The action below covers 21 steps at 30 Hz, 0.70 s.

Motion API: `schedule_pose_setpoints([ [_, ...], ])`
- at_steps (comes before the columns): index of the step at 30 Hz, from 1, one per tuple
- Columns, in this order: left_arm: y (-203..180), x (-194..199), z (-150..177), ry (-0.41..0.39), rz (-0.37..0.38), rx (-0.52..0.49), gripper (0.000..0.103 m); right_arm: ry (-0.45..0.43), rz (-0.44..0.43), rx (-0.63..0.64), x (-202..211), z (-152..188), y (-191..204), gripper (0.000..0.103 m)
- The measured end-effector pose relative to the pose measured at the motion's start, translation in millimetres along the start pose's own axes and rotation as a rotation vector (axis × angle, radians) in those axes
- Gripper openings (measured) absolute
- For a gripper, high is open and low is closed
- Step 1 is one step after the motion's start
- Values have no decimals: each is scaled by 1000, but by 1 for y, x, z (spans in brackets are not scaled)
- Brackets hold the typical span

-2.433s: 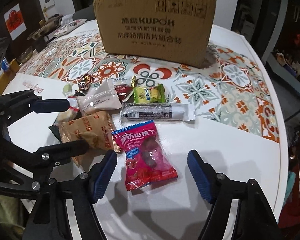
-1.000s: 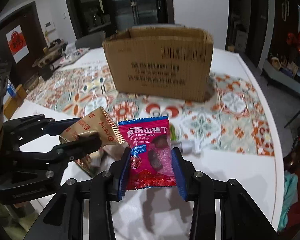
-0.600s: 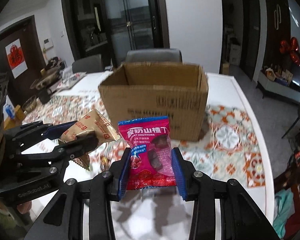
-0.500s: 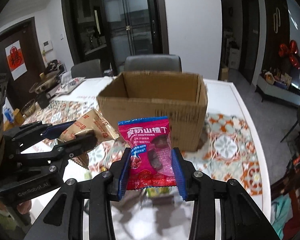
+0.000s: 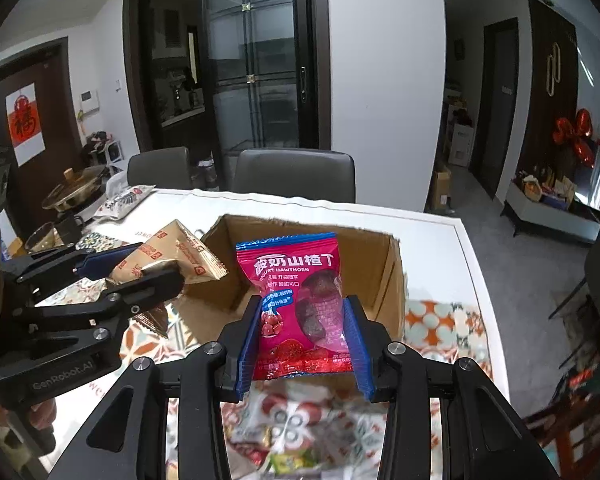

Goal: Organize snacks
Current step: 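Carry both packets over the cardboard box and open both tools to drop them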

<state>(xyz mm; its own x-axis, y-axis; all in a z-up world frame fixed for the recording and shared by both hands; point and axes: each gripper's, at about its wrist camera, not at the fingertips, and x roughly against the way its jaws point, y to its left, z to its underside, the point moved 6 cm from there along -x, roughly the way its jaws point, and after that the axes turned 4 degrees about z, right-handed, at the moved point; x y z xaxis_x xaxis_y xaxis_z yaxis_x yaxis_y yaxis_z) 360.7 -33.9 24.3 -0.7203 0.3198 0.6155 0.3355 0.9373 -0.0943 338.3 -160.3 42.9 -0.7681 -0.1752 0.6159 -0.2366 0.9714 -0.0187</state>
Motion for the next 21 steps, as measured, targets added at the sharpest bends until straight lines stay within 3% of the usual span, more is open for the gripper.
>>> schedule_pose_setpoints([
  [7, 16, -39, -16, 71, 12, 84, 45, 30, 22, 2, -32, -25, -11, 41],
  [8, 18, -43, -19, 78, 8, 100, 49, 31, 26, 1, -35, -28, -12, 41],
  [10, 25, -49, -20, 84, -20, 124, 69, 37, 34, -8, -43, -34, -14, 41],
  [11, 28, -50, -20, 80, -42, 130, 70, 39, 43, -10, -46, -35, -16, 42],
  [13, 32, -47, -19, 81, -74, 133, 70, 48, 75, -11, -53, -35, -20, 56],
  [15, 33, -39, -15, 78, -102, 135, 70, 44, 117, -31, -53, -31, -26, 60],
  [19, 24, -14, -4, 36, -156, 93, 72, 61, 90, -68, -45, -14, -28, 60],
  [21, 20, 0, 3, 21, -141, 93, 72, 56, 79, -63, -37, -5, -23, 60],
])
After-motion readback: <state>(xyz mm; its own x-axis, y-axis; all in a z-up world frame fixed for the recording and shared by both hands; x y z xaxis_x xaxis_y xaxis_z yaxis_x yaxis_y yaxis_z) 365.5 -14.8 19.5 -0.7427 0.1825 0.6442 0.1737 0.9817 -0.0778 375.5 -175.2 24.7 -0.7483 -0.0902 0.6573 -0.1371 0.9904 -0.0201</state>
